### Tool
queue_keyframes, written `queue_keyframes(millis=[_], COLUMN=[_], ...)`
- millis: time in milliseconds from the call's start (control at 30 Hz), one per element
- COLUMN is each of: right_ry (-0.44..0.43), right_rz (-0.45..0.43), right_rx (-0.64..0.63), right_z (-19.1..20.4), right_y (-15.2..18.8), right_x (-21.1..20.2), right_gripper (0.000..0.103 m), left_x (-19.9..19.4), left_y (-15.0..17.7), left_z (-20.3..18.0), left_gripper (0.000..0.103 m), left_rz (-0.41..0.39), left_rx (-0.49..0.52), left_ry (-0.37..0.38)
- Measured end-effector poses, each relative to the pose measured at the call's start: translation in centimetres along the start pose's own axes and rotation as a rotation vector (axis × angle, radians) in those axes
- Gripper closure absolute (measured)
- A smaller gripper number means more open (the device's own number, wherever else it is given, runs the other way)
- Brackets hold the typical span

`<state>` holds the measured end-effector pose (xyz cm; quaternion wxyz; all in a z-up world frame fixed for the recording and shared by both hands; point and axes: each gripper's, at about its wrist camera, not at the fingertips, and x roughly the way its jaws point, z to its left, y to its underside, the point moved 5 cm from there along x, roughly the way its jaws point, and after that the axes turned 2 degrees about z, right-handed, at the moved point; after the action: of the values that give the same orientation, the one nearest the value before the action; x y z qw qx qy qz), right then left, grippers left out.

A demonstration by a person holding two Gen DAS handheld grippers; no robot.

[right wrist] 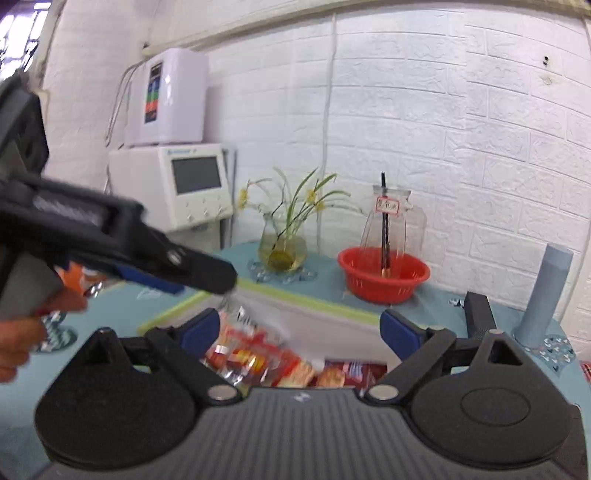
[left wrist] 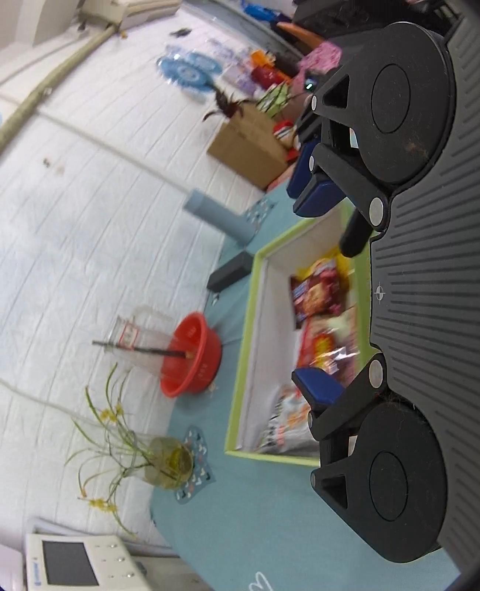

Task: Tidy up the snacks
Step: 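Move the left gripper down to the green snack packet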

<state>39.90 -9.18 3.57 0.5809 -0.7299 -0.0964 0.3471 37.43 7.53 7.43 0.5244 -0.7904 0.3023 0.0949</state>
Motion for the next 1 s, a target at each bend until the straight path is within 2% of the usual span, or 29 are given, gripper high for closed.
queue_keyframes(millis=[100, 167, 300, 333, 467, 500, 567, 633, 733, 800, 833, 933, 1000], right_ry=[0.086, 0.119, 0.059, 0.035, -0.054, -0.046, -0.023, -0.033, -0.141, -0.225, -0.238, -0.205, -0.135], right_rz=[0.058, 0.079, 0.131, 0.151, 0.164, 0.164, 0.185, 0.187, 0.190, 0.210, 0.217, 0.219, 0.211], right_rx=[-0.026, 0.052, 0.252, 0.278, 0.259, 0.232, 0.187, 0.184, 0.208, 0.228, 0.224, 0.186, 0.163], right_z=[1.0, 1.5, 4.1, 5.1, 8.2, 8.5, 8.8, 9.3, 11.6, 13.7, 14.6, 15.6, 14.9], right_y=[3.8, 7.4, 13.5, 14.5, 15.0, 14.7, 14.2, 14.1, 14.3, 14.8, 15.0, 15.0, 14.4], right_x=[-4.6, -7.1, -10.4, -10.7, -10.1, -9.8, -9.2, -9.0, -9.3, -9.5, -9.7, -10.6, -10.9], right_gripper=[0.010, 0.010, 0.010, 0.010, 0.010, 0.010, 0.010, 0.010, 0.010, 0.010, 0.010, 0.010, 0.010], left_x=[-1.2, -1.1, 0.1, 0.6, 2.4, 2.2, 0.9, -0.7, -2.5, -3.2, -3.4, -3.7, -3.9], left_y=[3.6, 6.5, 12.3, 13.5, 15.1, 15.1, 14.4, 13.8, 13.3, 13.4, 13.6, 13.9, 14.2], left_z=[-1.6, -2.6, -4.1, -4.3, -4.1, -3.9, -3.4, -2.8, -1.7, -0.9, -0.5, 0.4, 1.0], left_gripper=[0.026, 0.026, 0.029, 0.034, 0.048, 0.048, 0.046, 0.039, 0.033, 0.031, 0.031, 0.031, 0.031], left_rz=[0.049, 0.101, 0.227, 0.263, 0.369, 0.376, 0.333, 0.282, 0.229, 0.223, 0.224, 0.238, 0.241], left_rx=[-0.010, -0.027, -0.066, -0.081, -0.143, -0.161, -0.160, -0.135, -0.124, -0.131, -0.136, -0.137, -0.153], left_ry=[0.063, 0.091, 0.160, 0.167, 0.193, 0.190, 0.183, 0.153, 0.120, 0.122, 0.123, 0.113, 0.110])
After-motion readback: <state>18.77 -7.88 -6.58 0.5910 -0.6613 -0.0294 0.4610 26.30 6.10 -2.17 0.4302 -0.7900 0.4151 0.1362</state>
